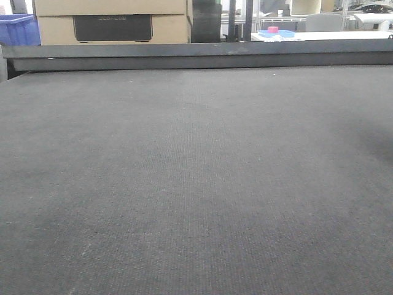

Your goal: Place valve from conveyor to right shelf box

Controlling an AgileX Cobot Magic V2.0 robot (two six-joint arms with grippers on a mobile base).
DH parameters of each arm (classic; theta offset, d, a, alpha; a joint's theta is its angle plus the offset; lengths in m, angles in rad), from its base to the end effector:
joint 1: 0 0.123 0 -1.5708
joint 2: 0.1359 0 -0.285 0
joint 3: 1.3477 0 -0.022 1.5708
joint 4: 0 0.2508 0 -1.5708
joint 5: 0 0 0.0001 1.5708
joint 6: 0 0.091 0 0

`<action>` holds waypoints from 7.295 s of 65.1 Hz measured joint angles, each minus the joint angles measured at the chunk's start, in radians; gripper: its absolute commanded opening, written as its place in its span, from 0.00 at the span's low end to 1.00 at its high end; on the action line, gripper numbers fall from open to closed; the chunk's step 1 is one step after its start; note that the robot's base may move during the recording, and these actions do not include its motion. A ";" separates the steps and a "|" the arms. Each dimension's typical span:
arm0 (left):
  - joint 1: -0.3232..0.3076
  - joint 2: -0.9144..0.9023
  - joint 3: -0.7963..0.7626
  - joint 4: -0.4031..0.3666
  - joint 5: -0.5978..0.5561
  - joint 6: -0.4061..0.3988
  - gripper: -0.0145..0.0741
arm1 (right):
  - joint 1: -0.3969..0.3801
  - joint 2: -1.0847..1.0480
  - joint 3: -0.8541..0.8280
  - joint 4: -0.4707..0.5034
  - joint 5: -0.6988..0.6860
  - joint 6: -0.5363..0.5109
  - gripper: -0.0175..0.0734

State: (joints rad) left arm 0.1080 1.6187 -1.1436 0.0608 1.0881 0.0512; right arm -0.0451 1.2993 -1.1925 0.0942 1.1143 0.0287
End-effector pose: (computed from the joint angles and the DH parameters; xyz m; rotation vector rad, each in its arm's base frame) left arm 0.2989 0.0373 0.2382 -0.0475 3.0497 0.0954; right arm 0.2512 -0.0036 0.3403 0.1304 2.6985 0.1218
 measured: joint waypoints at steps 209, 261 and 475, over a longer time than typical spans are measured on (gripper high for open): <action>0.012 -1.251 0.520 -0.166 -0.666 0.026 0.04 | 0.000 -0.893 0.539 0.027 -0.603 -0.060 0.01; 0.012 -1.252 0.520 -0.166 -0.666 0.026 0.04 | 0.000 -0.893 0.541 0.027 -0.603 -0.060 0.01; 0.014 -1.335 0.520 -0.164 -0.666 0.026 0.04 | 0.000 -0.895 0.541 0.025 -0.603 -0.062 0.01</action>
State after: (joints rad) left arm 0.1215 0.2835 -0.6233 -0.1032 0.4222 0.0771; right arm -0.0451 0.4048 -0.6516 0.1196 0.5110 -0.0330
